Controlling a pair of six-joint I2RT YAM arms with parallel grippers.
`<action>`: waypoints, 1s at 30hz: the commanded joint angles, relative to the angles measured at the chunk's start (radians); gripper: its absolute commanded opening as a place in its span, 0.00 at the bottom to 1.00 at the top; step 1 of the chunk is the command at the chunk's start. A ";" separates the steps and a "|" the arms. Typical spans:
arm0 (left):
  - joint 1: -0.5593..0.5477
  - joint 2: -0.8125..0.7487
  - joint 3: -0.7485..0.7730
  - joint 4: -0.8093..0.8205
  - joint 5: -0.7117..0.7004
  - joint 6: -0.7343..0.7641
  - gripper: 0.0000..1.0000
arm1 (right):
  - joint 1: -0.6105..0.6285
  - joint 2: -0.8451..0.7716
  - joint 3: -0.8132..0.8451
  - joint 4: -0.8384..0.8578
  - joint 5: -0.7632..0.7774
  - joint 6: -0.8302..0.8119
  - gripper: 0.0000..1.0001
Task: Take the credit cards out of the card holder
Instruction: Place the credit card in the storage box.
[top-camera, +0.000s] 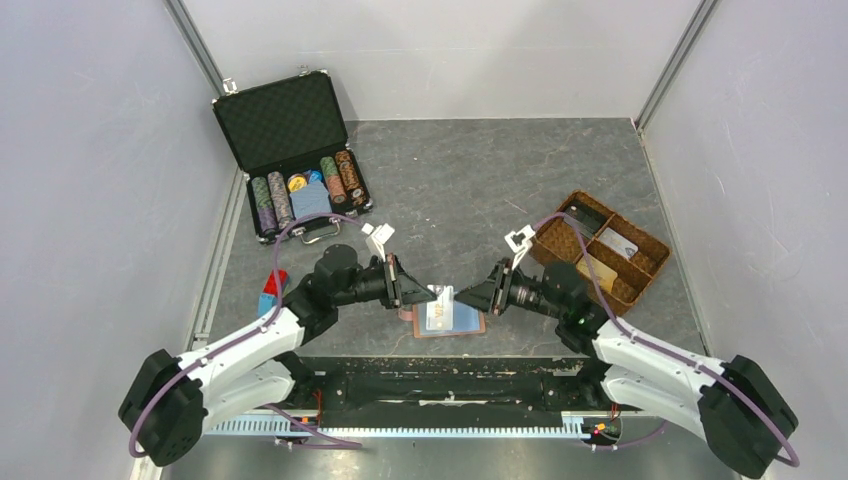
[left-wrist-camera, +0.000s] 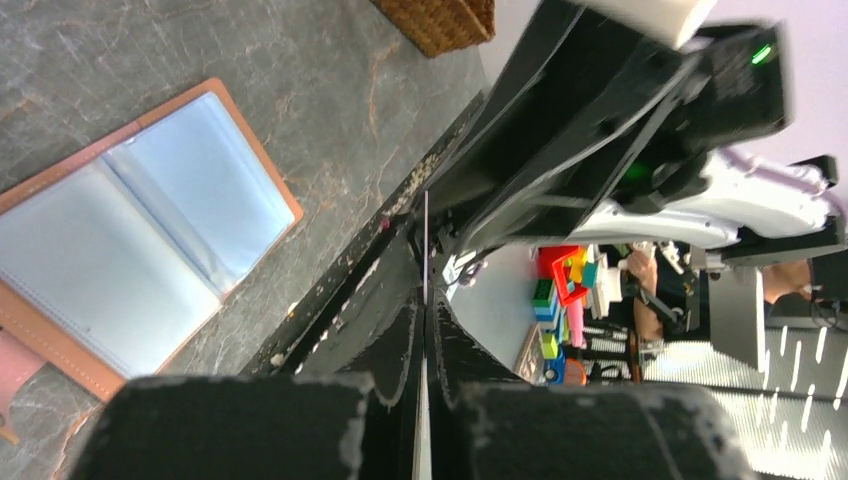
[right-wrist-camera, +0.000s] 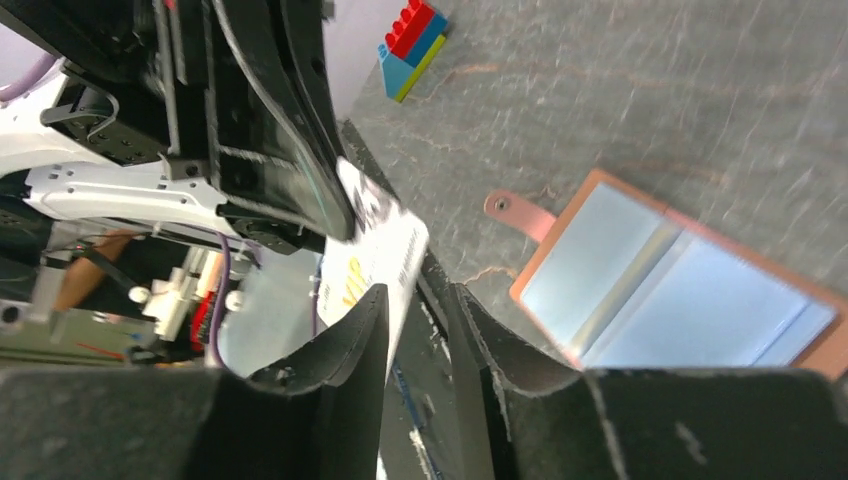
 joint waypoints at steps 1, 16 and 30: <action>-0.001 -0.038 0.019 -0.109 0.084 0.100 0.02 | -0.072 -0.038 0.220 -0.333 -0.157 -0.324 0.32; -0.001 -0.001 0.161 -0.305 0.333 0.322 0.02 | -0.104 0.136 0.384 -0.358 -0.523 -0.420 0.29; -0.001 0.050 0.184 -0.276 0.379 0.327 0.02 | -0.036 0.205 0.341 -0.234 -0.552 -0.376 0.23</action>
